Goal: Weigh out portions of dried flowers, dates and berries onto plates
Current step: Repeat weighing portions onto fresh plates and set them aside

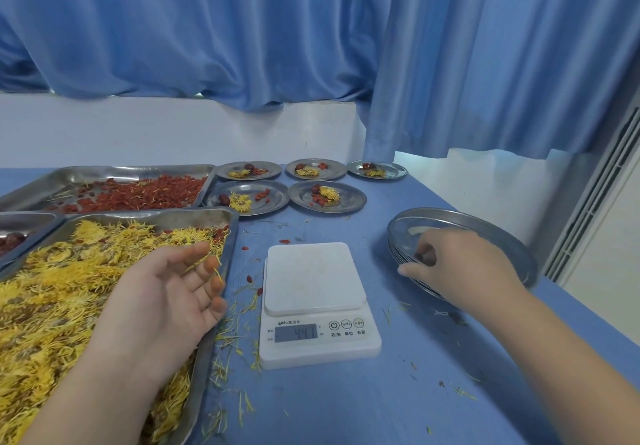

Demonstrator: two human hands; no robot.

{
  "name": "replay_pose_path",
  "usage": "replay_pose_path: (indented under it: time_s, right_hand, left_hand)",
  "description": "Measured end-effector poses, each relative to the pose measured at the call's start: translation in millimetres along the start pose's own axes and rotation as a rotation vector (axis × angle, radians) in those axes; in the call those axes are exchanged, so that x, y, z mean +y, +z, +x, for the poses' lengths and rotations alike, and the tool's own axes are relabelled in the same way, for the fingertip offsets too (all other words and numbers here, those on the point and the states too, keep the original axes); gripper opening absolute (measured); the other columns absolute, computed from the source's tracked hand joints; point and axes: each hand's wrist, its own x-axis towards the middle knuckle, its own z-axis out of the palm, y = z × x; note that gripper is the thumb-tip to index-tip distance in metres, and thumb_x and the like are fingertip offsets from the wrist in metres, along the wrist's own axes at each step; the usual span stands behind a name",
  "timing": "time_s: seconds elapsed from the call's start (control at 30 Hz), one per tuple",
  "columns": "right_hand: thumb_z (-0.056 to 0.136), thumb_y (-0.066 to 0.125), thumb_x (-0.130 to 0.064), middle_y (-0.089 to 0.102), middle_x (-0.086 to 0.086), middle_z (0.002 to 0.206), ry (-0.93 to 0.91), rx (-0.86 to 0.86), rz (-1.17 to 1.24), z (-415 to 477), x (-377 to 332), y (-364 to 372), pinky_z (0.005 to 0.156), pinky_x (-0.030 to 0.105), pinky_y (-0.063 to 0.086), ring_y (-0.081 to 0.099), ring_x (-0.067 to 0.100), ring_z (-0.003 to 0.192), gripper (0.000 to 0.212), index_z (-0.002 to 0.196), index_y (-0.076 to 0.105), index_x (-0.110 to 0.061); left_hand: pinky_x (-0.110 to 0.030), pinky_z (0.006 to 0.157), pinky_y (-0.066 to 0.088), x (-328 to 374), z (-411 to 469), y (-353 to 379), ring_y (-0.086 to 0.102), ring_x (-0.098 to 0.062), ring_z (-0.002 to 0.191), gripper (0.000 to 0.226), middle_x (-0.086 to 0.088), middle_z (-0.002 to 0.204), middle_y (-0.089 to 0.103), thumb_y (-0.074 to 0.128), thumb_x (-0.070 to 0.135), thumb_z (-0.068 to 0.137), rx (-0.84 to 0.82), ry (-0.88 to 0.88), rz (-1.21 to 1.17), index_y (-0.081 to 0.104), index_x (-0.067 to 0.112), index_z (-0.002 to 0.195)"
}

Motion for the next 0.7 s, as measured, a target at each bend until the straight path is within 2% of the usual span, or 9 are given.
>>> replay_pose_path:
  time_s: [0.07, 0.13, 0.23, 0.33, 0.4, 0.5, 0.6, 0.7]
  right_hand:
    - [0.078, 0.060, -0.057, 0.061, -0.011, 0.074, -0.018, -0.043, -0.019, -2.7, -1.5, -2.9, 0.054, 0.026, 0.044, 0.057, 0.012, 0.069, 0.029, 0.075, 0.057, -0.028]
    - [0.082, 0.055, -0.044, 0.057, -0.007, 0.064, -0.038, -0.046, -0.060, -6.7, -3.0, -6.3, 0.045, 0.026, 0.034, 0.050, 0.011, 0.058, 0.026, 0.067, 0.052, -0.023]
    - [0.078, 0.051, -0.028, 0.042, 0.000, 0.048, -0.031, -0.043, -0.055, -11.9, -7.0, -12.7, 0.041, 0.026, 0.024, 0.035, 0.015, 0.045, 0.027, 0.056, 0.043, -0.016]
    - [0.074, 0.051, -0.021, 0.028, 0.003, 0.045, -0.043, -0.027, -0.077, -13.8, -12.7, -17.2, 0.040, 0.028, 0.019, 0.024, 0.017, 0.045, 0.028, 0.052, 0.034, -0.014]
    - [0.074, 0.051, -0.021, 0.028, 0.003, 0.044, -0.051, -0.004, -0.100, -13.4, -14.0, -17.1, 0.040, 0.028, 0.019, 0.024, 0.017, 0.045, 0.028, 0.051, 0.037, -0.014]
    - [0.075, 0.052, -0.023, 0.033, 0.002, 0.044, -0.052, 0.047, -0.132, -12.0, -13.5, -15.1, 0.040, 0.027, 0.022, 0.028, 0.017, 0.042, 0.021, 0.057, 0.052, -0.013]
    - [0.074, 0.055, -0.020, 0.034, 0.000, 0.044, -0.078, 0.117, -0.107, -10.2, -11.5, -11.1, 0.040, 0.026, 0.022, 0.031, 0.017, 0.042, 0.020, 0.056, 0.050, -0.014]
    - [0.077, 0.061, -0.018, 0.048, 0.000, 0.053, -0.096, 0.154, -0.058, -7.8, -8.3, -4.6, 0.046, 0.030, 0.037, 0.045, 0.025, 0.053, 0.020, 0.060, 0.050, -0.015]
  left_hand:
    - [-0.030, 0.063, 0.038, 0.0, -0.3, 0.5, 0.053, -0.017, 0.063, 0.026, 0.000, 0.069, 0.058, 0.061, 0.023, 0.064, 0.007, -0.001, 0.004, 0.062, 0.018, 0.089]
    - [-0.030, 0.062, 0.038, -0.1, -0.7, 0.7, 0.053, -0.017, 0.062, 0.027, 0.000, 0.070, 0.058, 0.061, 0.023, 0.064, 0.009, -0.001, 0.006, 0.062, 0.018, 0.091]
    - [-0.030, 0.061, 0.038, -0.5, -0.9, 0.7, 0.053, -0.016, 0.062, 0.027, 0.000, 0.070, 0.058, 0.061, 0.023, 0.065, 0.006, 0.001, 0.005, 0.062, 0.018, 0.091]
    - [-0.030, 0.061, 0.037, -0.9, -0.1, 0.6, 0.053, -0.016, 0.062, 0.026, 0.000, 0.070, 0.058, 0.061, 0.023, 0.065, 0.006, -0.002, 0.001, 0.062, 0.018, 0.091]
    - [-0.030, 0.062, 0.037, -1.0, 0.3, 0.6, 0.053, -0.016, 0.062, 0.026, 0.000, 0.070, 0.058, 0.061, 0.023, 0.065, 0.007, -0.006, 0.001, 0.062, 0.018, 0.090]
    - [-0.030, 0.063, 0.037, -1.0, -0.3, 1.2, 0.053, -0.017, 0.061, 0.026, 0.000, 0.070, 0.058, 0.061, 0.023, 0.065, 0.007, -0.007, 0.001, 0.061, 0.018, 0.091]
    - [-0.029, 0.062, 0.037, -0.9, -1.3, 2.1, 0.053, -0.017, 0.062, 0.027, 0.000, 0.069, 0.058, 0.060, 0.023, 0.065, 0.007, -0.005, 0.005, 0.061, 0.017, 0.091]
    - [-0.030, 0.062, 0.038, -0.9, -1.4, 1.9, 0.053, -0.017, 0.062, 0.030, 0.000, 0.069, 0.058, 0.061, 0.023, 0.064, 0.011, -0.001, 0.007, 0.061, 0.017, 0.093]
